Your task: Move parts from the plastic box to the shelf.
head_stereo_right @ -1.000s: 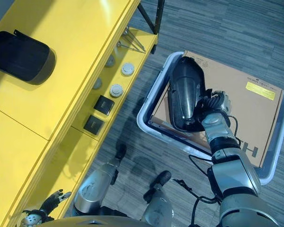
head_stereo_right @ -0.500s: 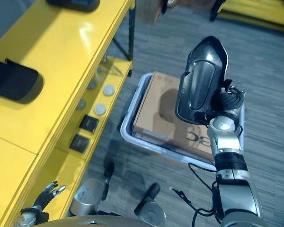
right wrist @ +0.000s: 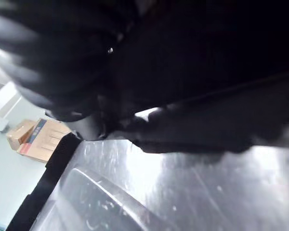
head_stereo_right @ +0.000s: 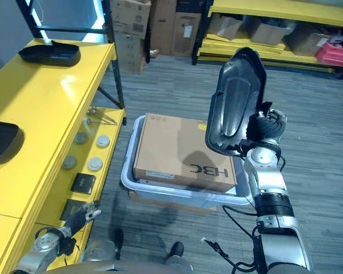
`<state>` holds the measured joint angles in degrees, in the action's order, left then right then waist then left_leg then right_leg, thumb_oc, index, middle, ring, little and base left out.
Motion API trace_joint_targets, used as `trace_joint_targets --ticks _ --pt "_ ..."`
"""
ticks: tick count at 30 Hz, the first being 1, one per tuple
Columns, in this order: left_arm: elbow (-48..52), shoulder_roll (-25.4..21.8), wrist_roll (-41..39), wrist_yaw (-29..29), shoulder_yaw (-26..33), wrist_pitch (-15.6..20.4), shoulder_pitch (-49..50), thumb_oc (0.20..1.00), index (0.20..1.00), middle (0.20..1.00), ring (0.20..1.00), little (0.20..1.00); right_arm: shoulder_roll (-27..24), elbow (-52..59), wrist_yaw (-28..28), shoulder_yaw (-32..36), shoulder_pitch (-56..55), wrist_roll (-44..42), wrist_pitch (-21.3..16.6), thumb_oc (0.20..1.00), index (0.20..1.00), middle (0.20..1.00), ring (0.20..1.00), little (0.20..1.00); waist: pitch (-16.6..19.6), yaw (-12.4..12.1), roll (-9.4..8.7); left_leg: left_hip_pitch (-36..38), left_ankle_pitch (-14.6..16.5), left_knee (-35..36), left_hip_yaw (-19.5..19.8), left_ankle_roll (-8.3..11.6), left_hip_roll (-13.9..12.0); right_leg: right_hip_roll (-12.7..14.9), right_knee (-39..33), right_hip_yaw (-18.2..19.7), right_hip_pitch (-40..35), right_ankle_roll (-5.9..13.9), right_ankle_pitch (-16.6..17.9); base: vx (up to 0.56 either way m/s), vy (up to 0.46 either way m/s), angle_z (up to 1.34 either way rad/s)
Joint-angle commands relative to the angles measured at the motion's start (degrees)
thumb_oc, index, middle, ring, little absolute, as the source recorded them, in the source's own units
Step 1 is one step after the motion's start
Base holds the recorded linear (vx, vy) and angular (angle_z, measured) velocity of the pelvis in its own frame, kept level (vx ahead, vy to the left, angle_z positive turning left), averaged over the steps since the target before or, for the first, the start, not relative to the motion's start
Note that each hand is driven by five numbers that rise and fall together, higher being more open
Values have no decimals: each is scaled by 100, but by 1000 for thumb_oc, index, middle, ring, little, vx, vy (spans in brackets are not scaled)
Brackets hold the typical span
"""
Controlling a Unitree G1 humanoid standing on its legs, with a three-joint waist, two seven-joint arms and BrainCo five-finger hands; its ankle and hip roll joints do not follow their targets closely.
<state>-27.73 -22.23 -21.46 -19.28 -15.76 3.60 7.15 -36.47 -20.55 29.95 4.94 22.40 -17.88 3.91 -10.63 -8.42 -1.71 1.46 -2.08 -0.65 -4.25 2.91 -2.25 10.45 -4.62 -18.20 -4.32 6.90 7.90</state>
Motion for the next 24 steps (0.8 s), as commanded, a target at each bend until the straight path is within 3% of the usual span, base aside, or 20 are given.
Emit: trace_joint_targets --ticks 1,9,12,18,23,24 --pt "684 -148 -939 -282 -82 -280 -393 1000 1000 1000 1000 1000 -442 716 -215 166 63 4 -493 200 200 200 200 200 427 -107 63 14 143 -44 -99 88 -228 -12 327 -64 -173 295 -485 -3 -24 -15" --pt "1842 75 -2085 266 -189 -948 -1584 1000 1000 1000 1000 1000 -197 848 -682 -271 109 183 -389 200 200 200 200 200 568 191 57 111 155 -76 -229 79 -239 -29 318 73 -152 293 -417 -4 3 -10" --pt "1982 335 -2290 582 -385 -1128 -2303 1000 1000 1000 1000 1000 82 660 -892 -743 320 303 -345 200 200 200 200 200 637 320 79 178 131 -23 -285 79 -228 -27 295 122 -149 322 -369 4 42 -8" --pt "1916 567 -2278 822 -686 -1416 -2957 1000 1000 1000 1000 1000 347 512 -1090 -1280 656 345 -226 200 200 200 200 200 695 440 103 240 113 33 -321 71 -211 -29 296 179 -131 353 -343 7 28 -10" --pt "1886 671 -1943 940 -1015 -1934 -3254 1000 1000 1000 1000 1000 523 454 -1326 -1712 904 426 -34 200 200 200 200 200 727 508 119 262 130 32 -347 59 -195 -31 315 232 -108 367 -359 10 30 -4" --pt "1867 665 -1877 1023 -1128 -2227 -3326 1000 1000 1000 1000 1000 547 422 -1375 -1832 952 438 -10 200 200 200 200 200 739 524 133 275 132 42 -358 50 -188 -29 318 240 -105 375 -363 0 0 0"
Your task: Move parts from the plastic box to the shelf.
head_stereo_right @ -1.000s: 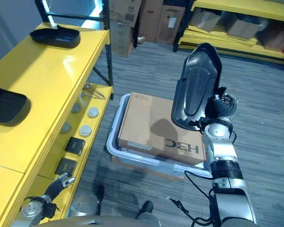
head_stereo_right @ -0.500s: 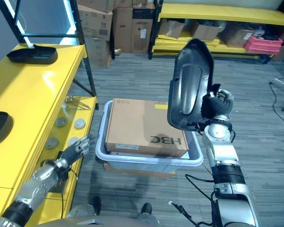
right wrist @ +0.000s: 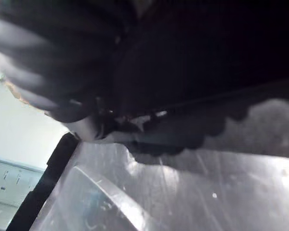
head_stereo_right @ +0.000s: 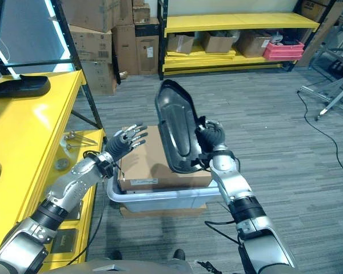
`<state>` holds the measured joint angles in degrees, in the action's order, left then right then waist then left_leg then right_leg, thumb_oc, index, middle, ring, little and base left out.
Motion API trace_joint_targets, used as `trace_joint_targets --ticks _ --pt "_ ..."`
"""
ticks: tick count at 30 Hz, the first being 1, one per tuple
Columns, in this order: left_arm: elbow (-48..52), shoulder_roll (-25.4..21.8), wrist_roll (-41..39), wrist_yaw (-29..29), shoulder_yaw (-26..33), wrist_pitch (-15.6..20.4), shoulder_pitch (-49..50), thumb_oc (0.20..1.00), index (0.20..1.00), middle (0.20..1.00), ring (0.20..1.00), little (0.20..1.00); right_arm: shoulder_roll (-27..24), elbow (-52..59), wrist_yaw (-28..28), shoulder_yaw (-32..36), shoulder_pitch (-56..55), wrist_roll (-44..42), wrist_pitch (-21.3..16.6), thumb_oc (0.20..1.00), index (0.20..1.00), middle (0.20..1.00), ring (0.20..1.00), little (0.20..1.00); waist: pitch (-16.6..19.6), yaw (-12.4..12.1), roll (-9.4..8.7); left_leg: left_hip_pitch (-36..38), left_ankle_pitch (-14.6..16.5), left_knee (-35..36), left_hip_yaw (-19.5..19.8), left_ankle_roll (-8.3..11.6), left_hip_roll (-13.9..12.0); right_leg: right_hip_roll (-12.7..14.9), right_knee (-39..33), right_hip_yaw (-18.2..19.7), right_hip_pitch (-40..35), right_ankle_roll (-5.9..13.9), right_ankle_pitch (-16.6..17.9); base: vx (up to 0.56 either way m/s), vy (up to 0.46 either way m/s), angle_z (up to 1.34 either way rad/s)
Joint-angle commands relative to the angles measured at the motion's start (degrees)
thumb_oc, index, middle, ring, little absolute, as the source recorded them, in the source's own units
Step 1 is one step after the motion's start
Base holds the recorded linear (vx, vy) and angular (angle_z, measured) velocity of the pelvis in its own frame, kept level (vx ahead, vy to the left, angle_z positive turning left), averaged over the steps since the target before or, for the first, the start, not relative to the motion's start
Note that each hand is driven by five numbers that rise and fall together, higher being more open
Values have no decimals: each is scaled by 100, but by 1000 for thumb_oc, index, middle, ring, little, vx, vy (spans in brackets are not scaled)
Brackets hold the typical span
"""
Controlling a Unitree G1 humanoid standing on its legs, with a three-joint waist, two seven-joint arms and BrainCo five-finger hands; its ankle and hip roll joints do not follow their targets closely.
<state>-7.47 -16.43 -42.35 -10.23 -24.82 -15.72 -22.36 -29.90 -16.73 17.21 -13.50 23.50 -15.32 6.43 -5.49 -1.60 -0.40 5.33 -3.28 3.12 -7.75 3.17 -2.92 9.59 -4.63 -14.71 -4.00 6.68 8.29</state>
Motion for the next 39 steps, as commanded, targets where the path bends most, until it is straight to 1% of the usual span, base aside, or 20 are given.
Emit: trace_joint_targets --ticks 1,2,3,6,9,14,16,18,21,24,29,35,37,39 --pt "-178 80 232 126 -250 -332 -384 1000 1000 1000 1000 1000 -105 33 -103 -7 853 176 -258 200 200 200 200 200 229 -155 7 -108 253 -333 -10 21 -120 56 321 -106 -136 397 -404 10 31 2" --pt "-203 75 294 154 -296 -399 -397 1000 1000 1000 1000 1000 -95 14 -113 -38 868 177 -262 200 200 200 200 200 233 -150 11 -103 257 -331 -16 15 -117 55 321 -102 -136 400 -408 0 0 0" --pt "-221 65 335 189 -331 -545 -421 1000 1000 1000 1000 1000 -90 -7 -130 -69 879 175 -266 200 200 200 200 200 243 -150 18 -105 256 -329 -19 12 -111 54 320 -102 -135 404 -411 0 0 0" --pt "-291 31 232 419 -378 -702 -452 1000 1000 1000 1000 1000 -93 14 -170 -93 894 171 -219 200 200 200 200 200 251 -143 24 -101 261 -323 -16 7 -98 53 312 -95 -137 416 -413 0 0 0" --pt "-426 52 33 388 -312 -716 -497 1000 1000 1000 1000 1000 -74 47 -191 -152 907 163 -131 200 200 200 200 200 280 -143 32 -97 261 -315 -13 -1 -93 57 320 -91 -130 420 -422 0 0 0" --pt "-322 154 -169 324 -277 -609 -578 1000 1000 1000 1000 1000 19 -12 -205 -245 903 195 -115 200 200 200 200 200 285 -148 44 -82 258 -307 -6 -18 -82 57 330 -103 -146 414 -427 3 2 -1" --pt "-205 215 -296 460 -284 -639 -674 1000 1000 1000 1000 1000 87 -121 -265 -316 928 272 -159 200 200 200 200 200 289 -144 52 -79 251 -300 -3 -26 -73 55 331 -104 -149 414 -428 0 0 0" --pt "-264 252 -384 467 -326 -535 -701 1000 1000 1000 1000 1000 112 -165 -321 -375 934 300 -152 200 200 200 200 200 297 -128 49 -76 255 -303 -4 -24 -71 54 340 -96 -143 412 -428 10 0 -4" --pt "-223 288 -360 394 -303 -526 -704 1000 1000 1000 1000 1000 130 -166 -346 -413 906 314 -123 200 200 200 200 200 298 -115 43 -75 257 -308 -10 -27 -67 57 354 -90 -139 409 -437 1 -1 -4" --pt "-122 352 -420 398 -412 -538 -762 1000 1000 1000 1000 1000 189 -205 -387 -461 895 337 -141 200 200 200 200 200 293 -102 46 -74 271 -327 4 -42 -54 65 388 -89 -142 407 -454 0 0 0" --pt "-127 438 -328 340 -542 -670 -832 1000 1000 1000 1000 1000 323 -261 -418 -562 901 357 -191 200 200 200 200 200 310 -86 53 -56 272 -316 -1 -53 -45 63 392 -78 -154 404 -463 0 0 0" --pt "-217 482 -157 280 -763 -681 -903 1000 1000 1000 1000 1000 424 -244 -372 -641 963 310 -157 200 200 200 200 200 309 -56 60 -39 281 -308 -11 -62 -43 66 397 -67 -158 411 -471 0 0 0" --pt "-183 516 42 111 -891 -702 -973 1000 1000 1000 1000 1000 497 -260 -346 -667 988 270 -123 200 200 200 200 200 315 -43 59 -41 283 -301 -13 -67 -40 66 390 -58 -150 417 -467 0 0 0" --pt "-123 538 32 130 -971 -723 -992 1000 1000 1000 1000 1000 526 -289 -347 -687 1022 254 -113 200 200 200 200 200 317 -37 61 -38 278 -287 -8 -67 -40 65 382 -53 -149 420 -464 0 0 0"
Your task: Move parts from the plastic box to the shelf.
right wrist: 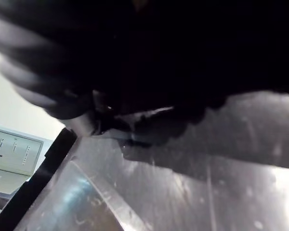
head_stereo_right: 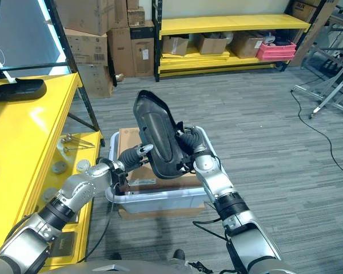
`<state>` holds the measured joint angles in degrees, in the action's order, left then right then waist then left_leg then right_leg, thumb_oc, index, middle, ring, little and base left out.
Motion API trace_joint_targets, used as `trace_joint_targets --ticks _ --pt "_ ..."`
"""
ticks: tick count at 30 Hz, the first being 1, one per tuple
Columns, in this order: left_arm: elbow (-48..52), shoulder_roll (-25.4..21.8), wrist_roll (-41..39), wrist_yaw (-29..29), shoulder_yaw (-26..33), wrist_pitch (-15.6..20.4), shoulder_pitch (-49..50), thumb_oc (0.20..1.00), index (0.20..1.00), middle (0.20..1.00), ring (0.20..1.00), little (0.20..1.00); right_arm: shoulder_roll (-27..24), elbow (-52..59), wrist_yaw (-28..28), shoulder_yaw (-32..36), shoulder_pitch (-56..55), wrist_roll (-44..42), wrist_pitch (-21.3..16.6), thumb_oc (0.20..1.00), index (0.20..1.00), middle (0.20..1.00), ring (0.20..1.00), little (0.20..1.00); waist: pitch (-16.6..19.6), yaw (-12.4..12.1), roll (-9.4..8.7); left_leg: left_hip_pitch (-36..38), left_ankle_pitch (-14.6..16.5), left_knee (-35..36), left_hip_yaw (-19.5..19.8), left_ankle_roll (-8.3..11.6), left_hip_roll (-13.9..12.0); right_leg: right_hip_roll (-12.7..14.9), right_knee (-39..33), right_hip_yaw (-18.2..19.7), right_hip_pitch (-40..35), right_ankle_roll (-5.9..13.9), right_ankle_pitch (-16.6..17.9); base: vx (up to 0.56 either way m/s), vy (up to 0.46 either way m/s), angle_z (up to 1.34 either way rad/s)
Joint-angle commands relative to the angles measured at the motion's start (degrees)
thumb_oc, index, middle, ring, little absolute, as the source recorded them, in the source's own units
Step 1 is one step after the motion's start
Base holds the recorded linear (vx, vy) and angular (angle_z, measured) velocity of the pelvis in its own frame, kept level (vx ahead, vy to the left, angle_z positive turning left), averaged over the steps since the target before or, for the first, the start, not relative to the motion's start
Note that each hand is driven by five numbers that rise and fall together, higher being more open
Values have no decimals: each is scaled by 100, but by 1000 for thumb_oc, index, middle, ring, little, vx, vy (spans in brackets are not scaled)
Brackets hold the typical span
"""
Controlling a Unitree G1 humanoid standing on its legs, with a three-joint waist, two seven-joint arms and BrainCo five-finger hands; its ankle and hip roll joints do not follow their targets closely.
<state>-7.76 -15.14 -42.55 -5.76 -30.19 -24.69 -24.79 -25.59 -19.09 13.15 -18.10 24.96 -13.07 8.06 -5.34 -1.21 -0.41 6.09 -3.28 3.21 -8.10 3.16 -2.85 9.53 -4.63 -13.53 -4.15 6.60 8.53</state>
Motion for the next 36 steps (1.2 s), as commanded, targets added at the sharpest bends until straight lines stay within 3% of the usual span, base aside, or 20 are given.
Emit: trace_joint_targets --ticks 1,11,12,13,36 --pt "-79 423 50 -309 -467 173 -760 1000 1000 1000 1000 1000 114 -60 64 -246 890 18 -273 200 200 200 200 200 301 -72 62 -113 275 -290 26 -67 -47 70 379 -169 -134 430 -486 0 0 0" --pt "-28 509 74 -268 -690 265 -863 1000 1000 1000 1000 1000 275 -110 81 -387 976 18 -203 200 200 200 200 200 318 -54 58 -95 266 -267 18 -71 -44 75 368 -165 -144 432 -483 0 0 0" --pt "-23 508 51 -241 -720 272 -874 680 680 680 680 680 283 -121 76 -392 982 20 -201 200 200 200 200 200 318 -52 57 -97 269 -268 16 -70 -42 78 366 -168 -144 435 -482 0 0 0" --pt "-32 512 9 -199 -735 306 -872 200 200 200 200 200 282 -125 72 -396 983 22 -196 200 200 200 200 200 317 -48 57 -96 268 -264 17 -71 -40 78 368 -167 -141 437 -482 0 0 0" --pt "-49 492 57 56 -563 590 -734 200 200 200 200 200 336 -155 166 -391 929 -127 -112 200 200 200 200 200 304 -119 50 -82 261 -252 62 -77 -37 77 367 -184 -170 422 -491 0 0 0"
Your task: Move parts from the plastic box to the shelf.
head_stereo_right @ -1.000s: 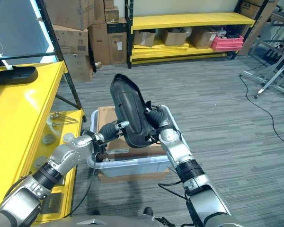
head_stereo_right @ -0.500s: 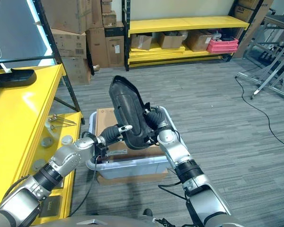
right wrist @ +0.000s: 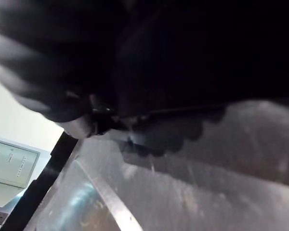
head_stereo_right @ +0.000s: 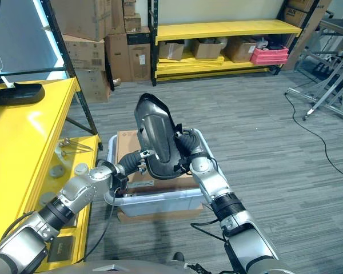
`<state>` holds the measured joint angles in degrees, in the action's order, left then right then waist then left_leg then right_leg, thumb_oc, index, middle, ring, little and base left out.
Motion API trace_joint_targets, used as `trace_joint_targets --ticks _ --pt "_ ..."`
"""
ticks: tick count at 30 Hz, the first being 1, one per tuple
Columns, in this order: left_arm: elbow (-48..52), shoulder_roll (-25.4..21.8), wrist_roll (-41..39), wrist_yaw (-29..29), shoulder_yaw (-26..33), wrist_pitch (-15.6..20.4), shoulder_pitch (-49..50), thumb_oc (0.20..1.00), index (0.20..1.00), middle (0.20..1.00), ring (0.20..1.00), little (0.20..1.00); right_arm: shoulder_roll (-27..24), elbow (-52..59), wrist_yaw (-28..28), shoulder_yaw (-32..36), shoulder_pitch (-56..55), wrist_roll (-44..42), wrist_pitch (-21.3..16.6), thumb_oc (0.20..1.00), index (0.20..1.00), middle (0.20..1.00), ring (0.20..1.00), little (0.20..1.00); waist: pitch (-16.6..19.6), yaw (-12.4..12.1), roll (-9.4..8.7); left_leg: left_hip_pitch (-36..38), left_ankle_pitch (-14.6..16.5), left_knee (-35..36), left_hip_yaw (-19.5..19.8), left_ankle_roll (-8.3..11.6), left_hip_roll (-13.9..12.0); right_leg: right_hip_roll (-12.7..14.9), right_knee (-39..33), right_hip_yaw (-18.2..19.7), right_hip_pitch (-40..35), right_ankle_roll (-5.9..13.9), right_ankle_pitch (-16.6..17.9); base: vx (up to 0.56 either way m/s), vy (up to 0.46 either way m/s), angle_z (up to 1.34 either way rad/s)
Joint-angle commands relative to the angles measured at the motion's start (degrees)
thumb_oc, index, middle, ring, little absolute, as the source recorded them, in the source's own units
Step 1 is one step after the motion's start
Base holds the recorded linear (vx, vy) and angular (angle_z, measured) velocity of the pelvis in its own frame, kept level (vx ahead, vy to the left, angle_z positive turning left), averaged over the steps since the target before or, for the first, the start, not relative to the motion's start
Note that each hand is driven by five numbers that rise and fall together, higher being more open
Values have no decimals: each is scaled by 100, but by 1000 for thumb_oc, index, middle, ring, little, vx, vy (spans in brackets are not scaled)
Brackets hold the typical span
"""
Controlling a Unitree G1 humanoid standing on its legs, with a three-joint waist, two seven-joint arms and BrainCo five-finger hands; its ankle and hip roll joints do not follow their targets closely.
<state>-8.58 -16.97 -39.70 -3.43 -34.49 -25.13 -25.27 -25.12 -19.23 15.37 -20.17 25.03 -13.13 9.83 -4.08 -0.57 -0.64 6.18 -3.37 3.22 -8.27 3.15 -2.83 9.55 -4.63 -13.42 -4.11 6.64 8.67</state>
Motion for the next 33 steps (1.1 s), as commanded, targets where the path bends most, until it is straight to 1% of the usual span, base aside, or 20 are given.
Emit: trace_joint_targets --ticks 1,2,3,4,7,8,9,13,14,17,21,23,27,28,29,31,32,33 --pt "-5 678 -165 -146 -107 632 -690 200 200 200 200 200 313 -173 23 -182 925 -132 -295 200 200 200 200 200 181 -196 72 -83 264 -239 83 -78 -37 76 359 -206 -184 417 -503 0 0 0" --pt "-18 667 -77 -162 -94 662 -697 200 200 200 200 200 319 -192 60 -180 922 -164 -294 366 366 366 366 366 180 -202 73 -84 263 -239 85 -78 -35 74 358 -208 -187 417 -503 0 0 0" --pt "-27 652 -20 -155 -92 692 -706 200 200 200 200 200 322 -207 104 -172 925 -198 -287 896 896 896 896 896 181 -206 73 -86 263 -241 87 -77 -35 73 358 -209 -188 419 -504 0 0 0" --pt "-43 638 -4 -131 -97 733 -714 200 200 200 200 200 321 -232 142 -160 941 -229 -265 1000 1000 1000 1000 1000 181 -212 75 -89 262 -243 95 -75 -34 72 358 -209 -189 418 -505 0 0 0" --pt "-42 623 83 -76 -55 761 -727 200 200 200 200 200 338 -265 227 -144 936 -303 -269 1000 1000 1000 1000 1000 178 -227 80 -88 261 -243 105 -74 -32 74 356 -210 -194 418 -503 0 0 0" --pt "-47 608 178 -29 -48 810 -734 200 200 200 200 200 341 -265 242 -128 924 -319 -264 1000 1000 1000 1000 1000 176 -230 79 -92 264 -252 108 -74 -30 75 357 -210 -195 419 -502 0 0 0" --pt "-45 554 452 7 7 921 -744 200 200 200 200 200 326 -258 280 -92 910 -368 -252 1000 1000 1000 1000 1000 177 -242 78 -91 268 -254 115 -77 -29 76 359 -211 -200 418 -507 0 0 0" --pt "18 436 905 153 120 1122 -785 200 200 200 200 200 315 -250 415 -43 877 -423 -262 1000 1000 1000 1000 1000 179 -264 78 -88 269 -254 128 -75 -25 76 356 -217 -211 419 -510 0 0 0" --pt "95 345 970 252 228 1162 -784 200 200 200 200 200 281 -206 539 16 840 -413 -264 1000 1000 1000 1000 1000 176 -284 77 -95 273 -257 141 -75 -17 74 348 -216 -215 418 -509 0 0 0" --pt "237 196 1053 310 435 1122 -739 200 200 200 200 200 215 -110 753 143 762 -504 -212 1000 1000 1000 1000 1000 164 -303 82 -92 266 -259 151 -72 -19 73 345 -223 -225 414 -506 0 0 0" --pt "285 -25 1129 307 741 1203 -600 200 200 200 200 200 59 -52 910 423 519 -612 -291 1000 1000 1000 1000 1000 171 -307 89 -100 266 -254 146 -72 -22 76 342 -235 -219 422 -509 0 0 0" --pt "295 -180 1058 307 1011 1279 -447 200 200 200 200 200 -126 -20 938 751 266 -675 -352 1000 1000 1000 1000 1000 170 -287 86 -105 257 -248 140 -75 -21 71 340 -224 -207 421 -503 0 0 0" --pt "331 -355 1151 288 1369 1443 -225 200 200 200 200 200 -292 -79 1056 1187 -143 -701 -486 1000 1000 1000 1000 1000 167 -256 83 -104 262 -239 106 -84 -27 71 339 -223 -194 421 -508 0 0 0" --pt "352 -422 1219 307 1490 1527 -138 200 200 200 200 200 -347 -150 1154 1357 -299 -685 -495 1000 1000 1000 1000 1000 172 -244 82 -106 259 -233 90 -83 -33 68 343 -217 -183 421 -512 0 0 0" --pt "347 -517 1370 346 1639 1666 -59 200 200 200 200 200 -386 -330 1268 1575 -501 -817 -610 1000 1000 1000 1000 1000 175 -225 89 -106 251 -229 67 -84 -38 64 340 -208 -176 420 -509 0 0 0" --pt "364 -604 1451 372 1732 1747 -9 200 200 200 200 200 -415 -432 1319 1750 -654 -771 -641 1000 1000 1000 1000 1000 182 -213 92 -108 249 -222 58 -82 -38 62 337 -198 -166 423 -506 -5 7 -4" --pt "366 -656 1477 423 1785 1804 11 200 200 200 200 200 -440 -527 1382 1860 -774 -831 -674 1000 1000 1000 1000 1000 177 -197 94 -104 252 -218 45 -89 -40 66 338 -196 -160 426 -505 -11 9 -5" --pt "360 -735 1413 429 1912 1842 69 200 200 200 200 200 -451 -662 1416 2068 -993 -1101 -763 1000 1000 1000 1000 1000 173 -166 92 -111 250 -217 27 -86 -45 66 339 -179 -142 432 -500 -12 8 -4"
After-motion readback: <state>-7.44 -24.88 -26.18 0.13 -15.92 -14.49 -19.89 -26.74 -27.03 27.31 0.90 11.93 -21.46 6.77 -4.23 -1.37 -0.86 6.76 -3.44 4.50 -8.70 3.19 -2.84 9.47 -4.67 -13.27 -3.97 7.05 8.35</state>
